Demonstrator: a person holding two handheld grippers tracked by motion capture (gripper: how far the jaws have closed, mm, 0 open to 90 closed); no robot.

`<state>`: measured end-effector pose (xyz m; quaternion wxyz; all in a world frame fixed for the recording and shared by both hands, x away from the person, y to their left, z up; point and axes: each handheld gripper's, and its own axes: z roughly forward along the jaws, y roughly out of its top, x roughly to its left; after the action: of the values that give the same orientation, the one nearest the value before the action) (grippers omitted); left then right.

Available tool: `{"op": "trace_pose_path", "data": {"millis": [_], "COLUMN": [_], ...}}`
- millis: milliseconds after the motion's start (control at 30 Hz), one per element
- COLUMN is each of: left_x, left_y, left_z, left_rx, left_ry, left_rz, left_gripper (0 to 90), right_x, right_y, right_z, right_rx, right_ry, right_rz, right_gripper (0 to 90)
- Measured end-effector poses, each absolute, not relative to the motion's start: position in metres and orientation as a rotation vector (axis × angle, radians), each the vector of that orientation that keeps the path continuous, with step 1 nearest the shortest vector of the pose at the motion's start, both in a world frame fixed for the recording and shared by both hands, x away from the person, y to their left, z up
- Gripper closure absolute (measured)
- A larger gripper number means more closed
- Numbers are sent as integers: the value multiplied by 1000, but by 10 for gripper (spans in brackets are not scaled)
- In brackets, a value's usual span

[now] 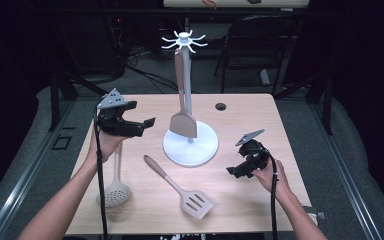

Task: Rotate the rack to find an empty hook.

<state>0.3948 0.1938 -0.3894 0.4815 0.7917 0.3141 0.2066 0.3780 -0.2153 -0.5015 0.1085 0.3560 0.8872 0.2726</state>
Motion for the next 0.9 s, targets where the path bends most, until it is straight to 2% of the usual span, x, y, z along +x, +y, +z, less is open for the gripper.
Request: {"op": "trace_pose_path", "data": {"millis": [533, 900], "left_x": [390, 388], "left_y": [190, 199], "left_z": [-442, -466], "left_rx": [2032, 2021], "left_ry": [911, 1015], "left_rz": [463, 415], "left_gripper": [37, 12], "right_x": [370, 366], "right_y": [-205, -200], "right_z": [-501, -503], "right_rx": [1035, 1024], "right_ry": [2646, 2656], "right_rz": [805, 811], "right_gripper": [47, 77]}}
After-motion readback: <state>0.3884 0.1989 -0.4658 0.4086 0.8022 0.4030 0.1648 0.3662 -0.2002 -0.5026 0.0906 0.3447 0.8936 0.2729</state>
